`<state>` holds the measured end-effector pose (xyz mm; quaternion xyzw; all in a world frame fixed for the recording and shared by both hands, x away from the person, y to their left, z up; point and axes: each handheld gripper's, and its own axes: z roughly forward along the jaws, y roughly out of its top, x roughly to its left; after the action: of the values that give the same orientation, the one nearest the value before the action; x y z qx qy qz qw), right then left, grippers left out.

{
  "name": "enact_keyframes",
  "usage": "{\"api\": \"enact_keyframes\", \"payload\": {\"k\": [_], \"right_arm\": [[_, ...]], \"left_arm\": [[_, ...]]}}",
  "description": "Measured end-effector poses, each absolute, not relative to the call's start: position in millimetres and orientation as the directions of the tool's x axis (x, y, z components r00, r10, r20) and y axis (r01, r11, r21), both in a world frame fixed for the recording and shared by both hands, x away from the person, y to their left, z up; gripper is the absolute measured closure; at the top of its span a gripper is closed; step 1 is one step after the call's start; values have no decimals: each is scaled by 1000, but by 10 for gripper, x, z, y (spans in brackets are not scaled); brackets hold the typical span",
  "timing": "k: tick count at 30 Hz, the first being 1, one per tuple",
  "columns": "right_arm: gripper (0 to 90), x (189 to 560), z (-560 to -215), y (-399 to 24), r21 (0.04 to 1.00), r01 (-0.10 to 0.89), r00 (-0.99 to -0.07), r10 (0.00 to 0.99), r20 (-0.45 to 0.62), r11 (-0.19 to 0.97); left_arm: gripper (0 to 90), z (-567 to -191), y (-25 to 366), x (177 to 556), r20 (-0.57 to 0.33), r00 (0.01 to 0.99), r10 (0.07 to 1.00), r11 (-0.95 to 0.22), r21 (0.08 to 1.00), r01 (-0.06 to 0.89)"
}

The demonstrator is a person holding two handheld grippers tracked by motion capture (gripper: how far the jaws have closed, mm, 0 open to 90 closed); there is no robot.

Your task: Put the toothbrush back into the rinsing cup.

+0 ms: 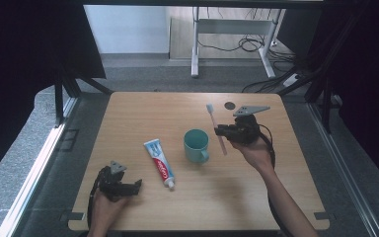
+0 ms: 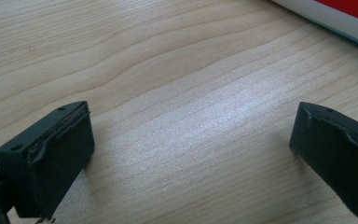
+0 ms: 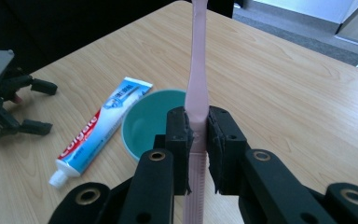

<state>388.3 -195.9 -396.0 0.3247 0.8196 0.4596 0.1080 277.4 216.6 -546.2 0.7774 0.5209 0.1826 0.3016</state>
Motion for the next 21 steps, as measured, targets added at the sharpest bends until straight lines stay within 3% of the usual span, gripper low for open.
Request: {"api": "enact_keyframes", "payload": {"k": [21], "right_arm": [[787,4081,-3834,-1562,789,443,-787,606,115,426]], "left_arm": [[0,-5462,2166,2774,-31,391,920,-275,659,700]]}}
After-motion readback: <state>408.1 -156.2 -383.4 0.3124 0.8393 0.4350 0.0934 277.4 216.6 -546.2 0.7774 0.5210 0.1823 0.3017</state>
